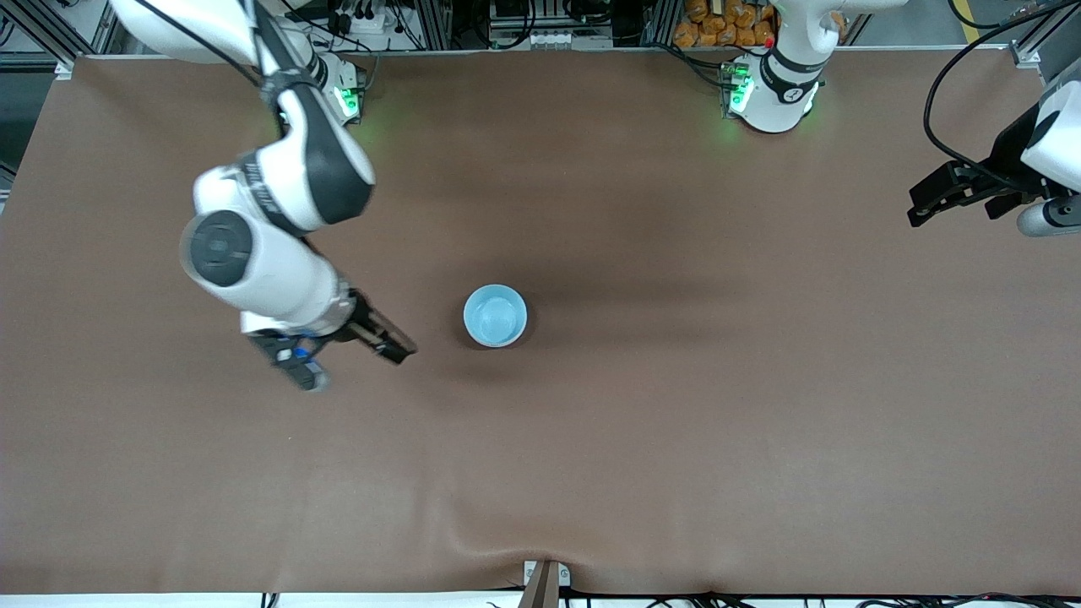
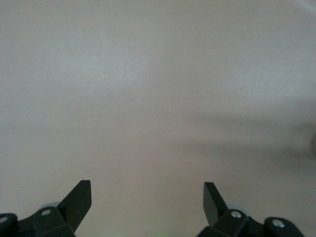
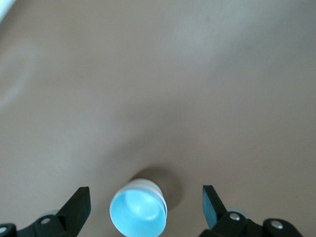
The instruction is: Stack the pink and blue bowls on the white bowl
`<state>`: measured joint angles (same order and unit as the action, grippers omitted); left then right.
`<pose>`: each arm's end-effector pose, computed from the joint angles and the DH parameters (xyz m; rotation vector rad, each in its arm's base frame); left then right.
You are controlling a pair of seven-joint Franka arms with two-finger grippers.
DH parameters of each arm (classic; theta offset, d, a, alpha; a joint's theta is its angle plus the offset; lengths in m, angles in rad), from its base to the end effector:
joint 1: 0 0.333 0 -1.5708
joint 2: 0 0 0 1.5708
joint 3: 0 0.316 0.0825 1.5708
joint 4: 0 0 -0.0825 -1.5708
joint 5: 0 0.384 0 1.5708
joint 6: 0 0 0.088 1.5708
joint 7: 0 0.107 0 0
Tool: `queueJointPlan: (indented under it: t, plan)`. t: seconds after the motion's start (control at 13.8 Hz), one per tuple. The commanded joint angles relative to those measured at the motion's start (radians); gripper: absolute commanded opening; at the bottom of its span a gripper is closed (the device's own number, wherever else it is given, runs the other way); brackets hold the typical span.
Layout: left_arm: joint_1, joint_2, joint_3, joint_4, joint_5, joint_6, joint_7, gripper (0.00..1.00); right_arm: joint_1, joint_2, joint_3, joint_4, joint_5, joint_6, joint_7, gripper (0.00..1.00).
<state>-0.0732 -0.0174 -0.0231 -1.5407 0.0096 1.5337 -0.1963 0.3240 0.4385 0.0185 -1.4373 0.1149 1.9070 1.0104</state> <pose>0.5433 -0.0515 0.6450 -3.1292 -0.1572 -0.0184 0.6491 0.2380 0.4438 -2.8432 1.0476 0.0741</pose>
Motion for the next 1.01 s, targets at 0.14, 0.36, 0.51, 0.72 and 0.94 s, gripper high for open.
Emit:
queueJointPlan:
  t: [0.14, 0.36, 0.51, 0.72, 0.94]
  plan:
    - [0.007, -0.067, -0.003, -0.054, -0.013, -0.007, 0.006, 1.0, -0.124, -0.04, 0.012, 0.029, -0.02, -0.077, -0.137, 1.0]
    - [0.009, -0.104, -0.003, -0.1, -0.013, 0.011, 0.008, 1.0, -0.164, -0.04, 0.011, 0.09, -0.027, -0.189, -0.281, 1.0]
    - [0.007, -0.127, -0.003, -0.128, -0.013, 0.023, 0.008, 1.0, -0.238, -0.044, 0.021, 0.098, -0.02, -0.239, -0.431, 1.0]
    - [0.009, -0.118, -0.003, -0.118, -0.014, 0.023, 0.011, 1.0, -0.275, -0.087, -0.009, 0.097, -0.02, -0.264, -0.721, 1.0]
    - [0.009, -0.101, -0.001, -0.088, -0.017, 0.028, 0.014, 1.0, -0.321, -0.124, -0.011, 0.097, -0.027, -0.306, -0.834, 1.0]
